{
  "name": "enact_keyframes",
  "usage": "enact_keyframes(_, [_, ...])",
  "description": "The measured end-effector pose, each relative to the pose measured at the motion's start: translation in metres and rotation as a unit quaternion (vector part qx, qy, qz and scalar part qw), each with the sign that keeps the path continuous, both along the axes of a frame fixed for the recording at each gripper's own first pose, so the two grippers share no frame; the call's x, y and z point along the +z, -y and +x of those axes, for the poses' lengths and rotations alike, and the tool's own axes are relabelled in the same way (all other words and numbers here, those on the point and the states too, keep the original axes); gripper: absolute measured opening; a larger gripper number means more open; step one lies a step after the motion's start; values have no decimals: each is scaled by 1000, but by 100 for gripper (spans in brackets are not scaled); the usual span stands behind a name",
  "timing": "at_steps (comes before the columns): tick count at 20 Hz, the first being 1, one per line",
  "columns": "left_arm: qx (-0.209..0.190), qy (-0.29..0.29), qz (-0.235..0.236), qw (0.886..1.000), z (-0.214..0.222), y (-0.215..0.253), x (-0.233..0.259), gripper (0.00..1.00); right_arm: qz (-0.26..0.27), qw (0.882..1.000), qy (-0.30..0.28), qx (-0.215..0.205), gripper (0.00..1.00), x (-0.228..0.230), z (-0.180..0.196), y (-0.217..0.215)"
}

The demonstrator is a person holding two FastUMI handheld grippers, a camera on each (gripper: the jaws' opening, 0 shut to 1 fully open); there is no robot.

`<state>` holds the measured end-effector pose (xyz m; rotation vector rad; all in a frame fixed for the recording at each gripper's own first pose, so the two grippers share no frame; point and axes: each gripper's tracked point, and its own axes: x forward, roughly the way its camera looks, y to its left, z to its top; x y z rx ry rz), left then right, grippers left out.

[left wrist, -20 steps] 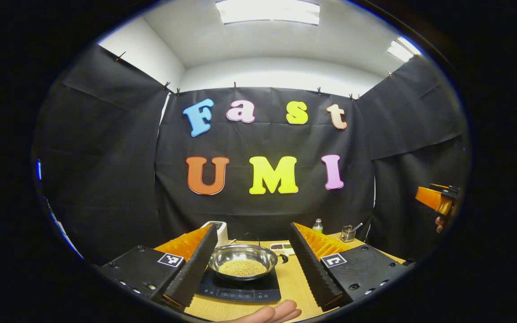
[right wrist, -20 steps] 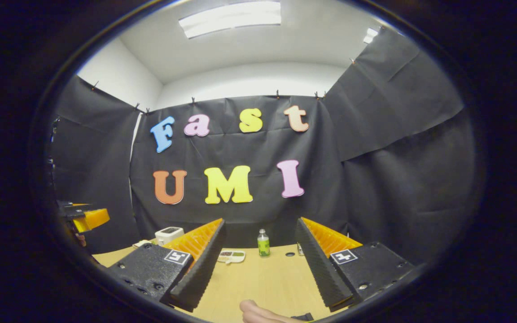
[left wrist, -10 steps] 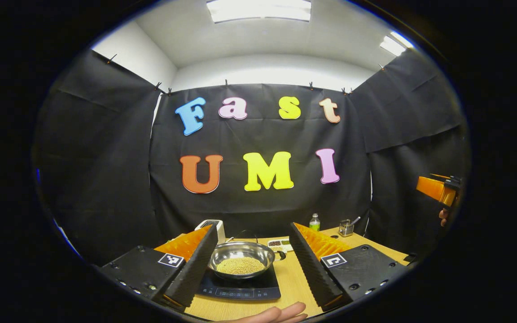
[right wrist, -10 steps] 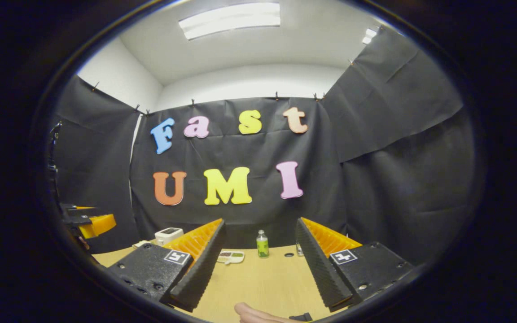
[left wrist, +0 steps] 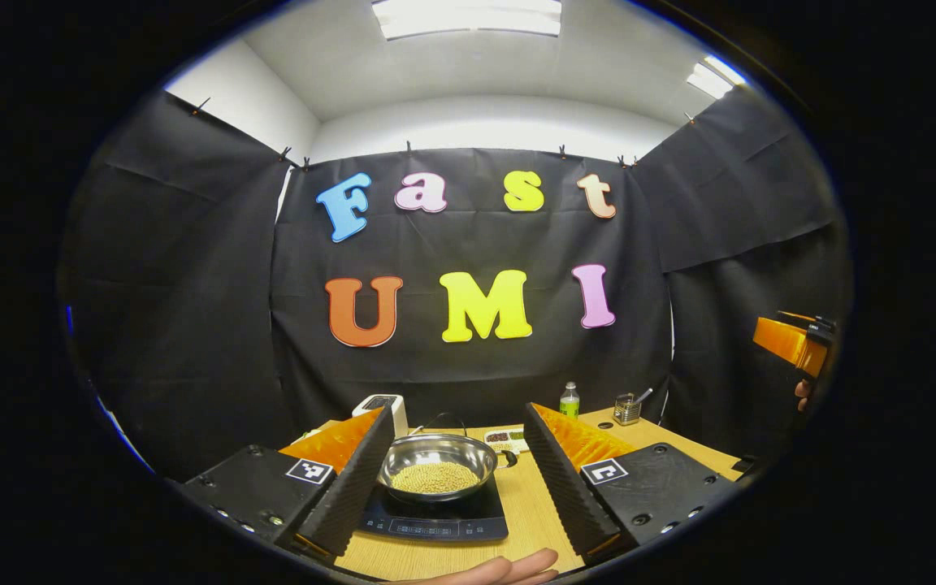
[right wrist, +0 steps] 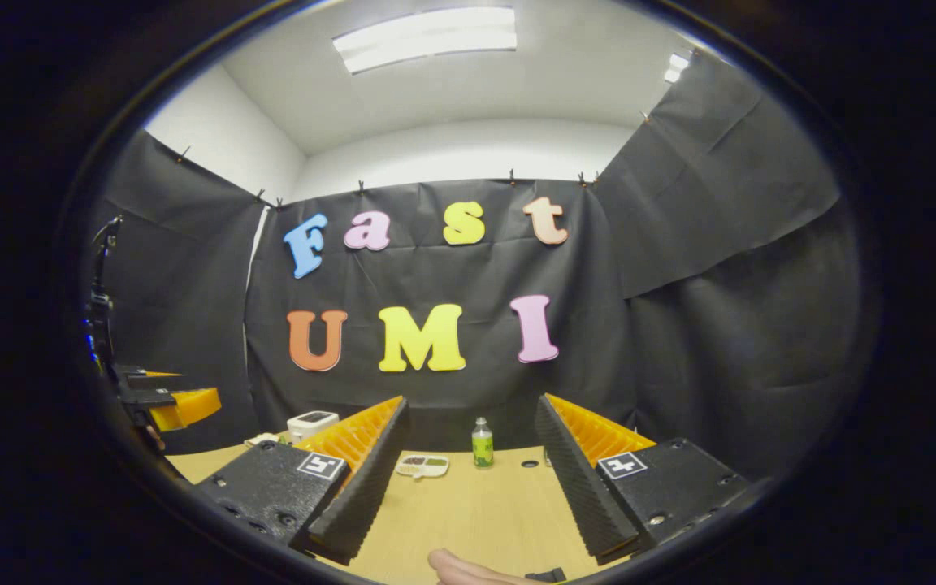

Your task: First push the handle of the pot to place it horizontally, then grasp the pot with both hands and set it on the induction cooktop.

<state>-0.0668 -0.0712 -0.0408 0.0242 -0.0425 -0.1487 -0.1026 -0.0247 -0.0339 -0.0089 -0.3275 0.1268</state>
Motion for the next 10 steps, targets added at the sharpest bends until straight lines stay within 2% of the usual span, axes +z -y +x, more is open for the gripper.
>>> enact_keyframes(2, [8,1,-3,1000,3,-3,-1,95,1,1000,-4,7,98,-4,2,-2])
enact_keyframes(4, [13,0,-3,1000,3,-3,-2,95,3,1000,-8,6,95,-7,4,0])
enact_keyframes(5, [14,0,-3,1000,4,-4,-2,95,2,1000,-9,3,98,-8,6,2])
enact_keyframes(6, [14,0,-3,1000,4,-3,-2,95,1,1000,-9,-2,95,-9,7,4])
enact_keyframes(10, [10,-1,-7,1000,3,2,-4,95,6,1000,-9,-2,96,-12,9,5])
